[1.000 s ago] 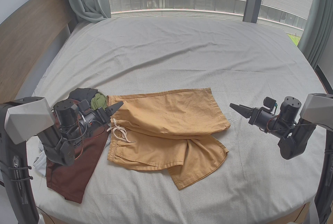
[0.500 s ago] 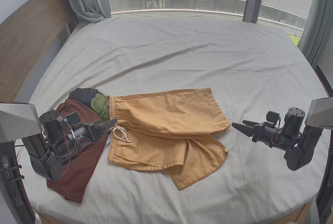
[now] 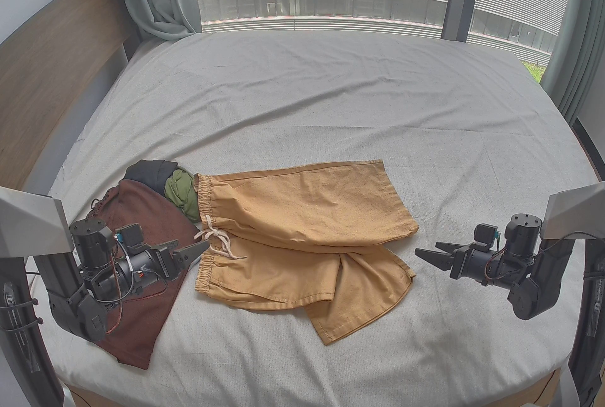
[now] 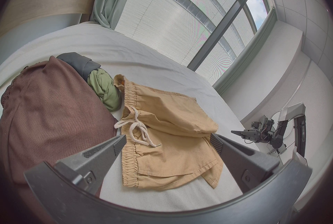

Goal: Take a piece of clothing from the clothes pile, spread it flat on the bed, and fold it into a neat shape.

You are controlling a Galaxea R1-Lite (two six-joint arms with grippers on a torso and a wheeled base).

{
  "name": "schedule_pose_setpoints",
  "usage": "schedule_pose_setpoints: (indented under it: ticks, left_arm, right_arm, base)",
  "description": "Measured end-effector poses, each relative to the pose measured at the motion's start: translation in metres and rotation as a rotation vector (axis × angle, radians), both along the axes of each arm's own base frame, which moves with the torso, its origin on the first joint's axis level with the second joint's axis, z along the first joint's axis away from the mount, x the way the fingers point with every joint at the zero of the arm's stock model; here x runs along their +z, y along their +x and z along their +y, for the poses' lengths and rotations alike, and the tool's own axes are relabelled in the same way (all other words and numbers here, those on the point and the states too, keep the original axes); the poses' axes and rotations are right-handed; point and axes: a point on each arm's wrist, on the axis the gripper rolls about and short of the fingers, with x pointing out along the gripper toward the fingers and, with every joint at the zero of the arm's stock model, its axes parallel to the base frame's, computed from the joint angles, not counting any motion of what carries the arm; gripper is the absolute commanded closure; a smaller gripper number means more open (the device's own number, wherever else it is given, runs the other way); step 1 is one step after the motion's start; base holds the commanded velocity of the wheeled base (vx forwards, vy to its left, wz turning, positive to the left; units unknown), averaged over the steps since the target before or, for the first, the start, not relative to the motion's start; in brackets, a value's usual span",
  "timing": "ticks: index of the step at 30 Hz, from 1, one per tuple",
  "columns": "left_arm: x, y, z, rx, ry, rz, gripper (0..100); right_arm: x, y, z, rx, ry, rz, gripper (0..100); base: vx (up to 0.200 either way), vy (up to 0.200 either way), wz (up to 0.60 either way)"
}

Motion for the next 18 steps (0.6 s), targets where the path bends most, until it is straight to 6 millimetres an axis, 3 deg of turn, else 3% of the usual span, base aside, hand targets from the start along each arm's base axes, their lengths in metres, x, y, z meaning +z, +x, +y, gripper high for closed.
schedule_pose_setpoints:
  ticks: [18]
  left_arm:
    - [-0.005,-0.005,-0.002,-0.011,0.011,0.023,0]
  right_arm:
    - [-0.048,0.0,0.011,0.037,-0.024,0.116,0]
  base:
    - [0.0,0.0,0.0]
